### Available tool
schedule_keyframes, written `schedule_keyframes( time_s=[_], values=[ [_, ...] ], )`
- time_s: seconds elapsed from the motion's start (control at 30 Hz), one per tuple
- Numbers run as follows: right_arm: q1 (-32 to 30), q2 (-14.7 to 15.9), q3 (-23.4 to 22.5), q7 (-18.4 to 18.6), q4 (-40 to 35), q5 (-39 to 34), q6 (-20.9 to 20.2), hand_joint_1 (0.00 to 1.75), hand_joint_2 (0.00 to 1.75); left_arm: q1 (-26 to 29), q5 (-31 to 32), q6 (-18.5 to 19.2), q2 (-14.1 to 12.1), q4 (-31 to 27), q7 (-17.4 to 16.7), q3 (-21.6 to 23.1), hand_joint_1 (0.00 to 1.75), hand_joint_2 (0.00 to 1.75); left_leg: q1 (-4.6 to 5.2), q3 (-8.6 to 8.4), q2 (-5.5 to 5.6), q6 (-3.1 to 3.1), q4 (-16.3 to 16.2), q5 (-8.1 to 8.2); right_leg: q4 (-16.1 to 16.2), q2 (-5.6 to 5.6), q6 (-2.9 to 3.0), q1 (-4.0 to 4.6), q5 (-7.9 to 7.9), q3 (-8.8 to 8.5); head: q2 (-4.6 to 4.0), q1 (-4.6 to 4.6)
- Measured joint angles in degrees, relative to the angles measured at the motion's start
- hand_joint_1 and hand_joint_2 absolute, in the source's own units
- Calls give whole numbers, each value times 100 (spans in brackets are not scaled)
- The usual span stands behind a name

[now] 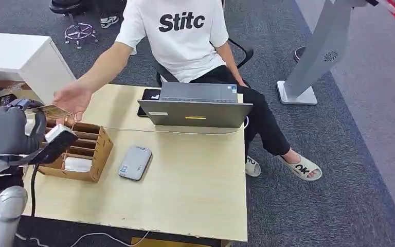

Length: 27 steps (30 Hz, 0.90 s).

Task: Pass the card to the sensor for recognition and then transmit it.

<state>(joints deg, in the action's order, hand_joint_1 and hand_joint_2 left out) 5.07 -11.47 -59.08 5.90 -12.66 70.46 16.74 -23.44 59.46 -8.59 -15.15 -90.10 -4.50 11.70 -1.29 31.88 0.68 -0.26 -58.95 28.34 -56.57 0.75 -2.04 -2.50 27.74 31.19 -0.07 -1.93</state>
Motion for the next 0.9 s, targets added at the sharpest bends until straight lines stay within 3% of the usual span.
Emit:
schedule_keyframes(
  time_s=[0.1,0.2,0.37,0.77,0.8,0.83,0.9],
  values=[
    [8,0,41,17,0,171,-20,0,175,-448,785,-106,48,438,-217,-145,175,175,0,-2,0,1,0,-4,0,0,1,0,-3,1,0,0],
    [30,0,105,-9,0,228,-26,0,175,-962,970,-121,101,1175,-184,-274,175,175,0,-2,0,-3,0,-11,-3,1,3,1,-9,1,0,5],
    [40,0,135,0,0,243,-26,0,175,-1277,1064,-258,218,1788,-119,-368,175,175,0,-3,5,1,0,-15,-2,-7,3,0,-9,-3,0,0],
    [42,0,138,98,0,223,-17,0,175,-1119,1145,-363,746,1670,-31,-370,175,175,5,0,10,5,0,-17,0,-10,-4,-3,-14,-2,0,2],
    [42,0,136,96,0,210,-17,0,175,-1104,1136,-357,780,1633,-29,-370,68,175,4,0,10,5,0,-17,0,-10,-4,-3,-14,-1,0,2],
    [42,0,136,94,0,208,-13,0,175,-1090,1131,-348,811,1588,-29,-366,0,175,4,0,9,5,0,-17,0,-10,-4,-3,-14,-1,0,2],
    [42,0,135,94,0,202,-9,0,175,-1070,1125,-333,864,1531,-29,-349,0,175,4,0,9,5,0,-17,0,-10,-4,-3,-14,-1,0,2]
  ],
)
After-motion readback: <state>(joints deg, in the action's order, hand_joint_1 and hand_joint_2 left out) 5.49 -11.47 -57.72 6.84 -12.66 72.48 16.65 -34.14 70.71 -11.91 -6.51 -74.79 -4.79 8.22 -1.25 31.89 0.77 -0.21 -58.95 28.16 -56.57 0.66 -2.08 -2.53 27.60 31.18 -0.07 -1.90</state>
